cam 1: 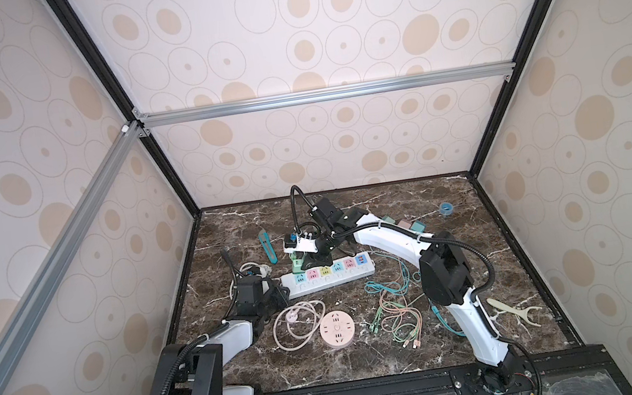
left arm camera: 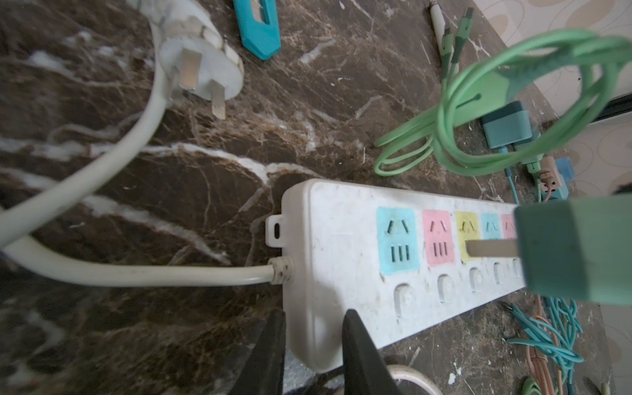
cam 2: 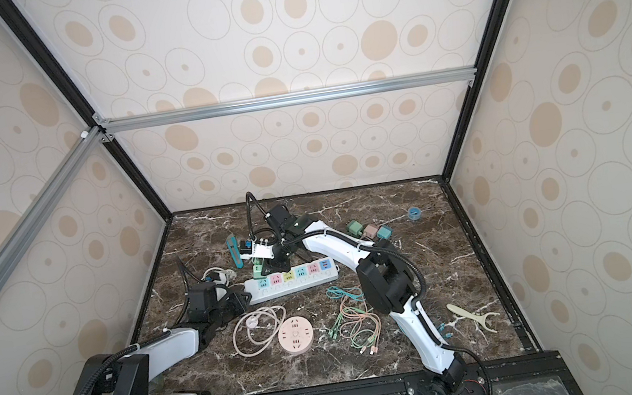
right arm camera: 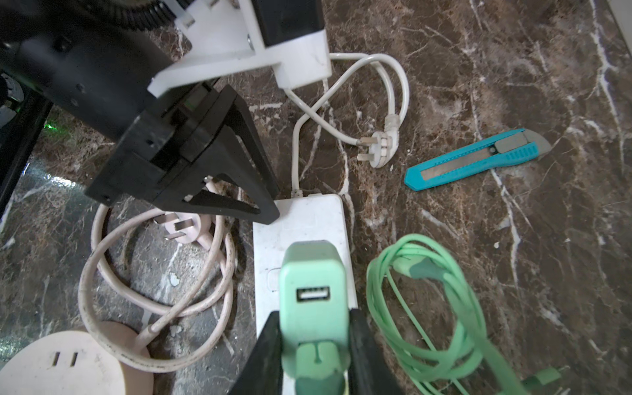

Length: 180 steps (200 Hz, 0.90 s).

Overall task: Insert the plug
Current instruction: 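Lower the mint green charger's prongs onto the cyan socket with right gripper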

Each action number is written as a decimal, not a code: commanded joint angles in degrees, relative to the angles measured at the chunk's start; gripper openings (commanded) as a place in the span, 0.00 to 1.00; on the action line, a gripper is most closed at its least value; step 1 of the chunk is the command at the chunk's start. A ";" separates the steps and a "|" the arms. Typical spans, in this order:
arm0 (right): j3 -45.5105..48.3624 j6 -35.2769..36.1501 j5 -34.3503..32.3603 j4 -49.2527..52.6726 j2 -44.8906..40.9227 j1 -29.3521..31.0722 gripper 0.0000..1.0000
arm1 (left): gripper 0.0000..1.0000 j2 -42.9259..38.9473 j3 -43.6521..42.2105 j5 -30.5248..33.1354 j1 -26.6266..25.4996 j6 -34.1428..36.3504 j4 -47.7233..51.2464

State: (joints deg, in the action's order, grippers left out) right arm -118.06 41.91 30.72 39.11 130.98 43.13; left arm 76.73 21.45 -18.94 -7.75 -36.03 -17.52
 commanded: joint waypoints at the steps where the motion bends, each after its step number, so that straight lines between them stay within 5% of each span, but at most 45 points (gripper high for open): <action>1: -3.14 2.78 -1.36 4.92 1.10 0.95 0.01 | 0.29 -0.10 -0.18 -0.21 0.54 0.18 -1.06; 180: -8.50 5.47 -7.08 8.41 5.94 3.28 0.00 | 0.27 0.21 -0.01 -1.20 0.72 0.35 -1.84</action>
State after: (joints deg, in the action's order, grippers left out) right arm -124.62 45.71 23.44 46.04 135.24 45.69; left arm 76.73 21.43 -19.66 -7.49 -36.03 -18.41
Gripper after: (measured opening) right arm 0.276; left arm 0.274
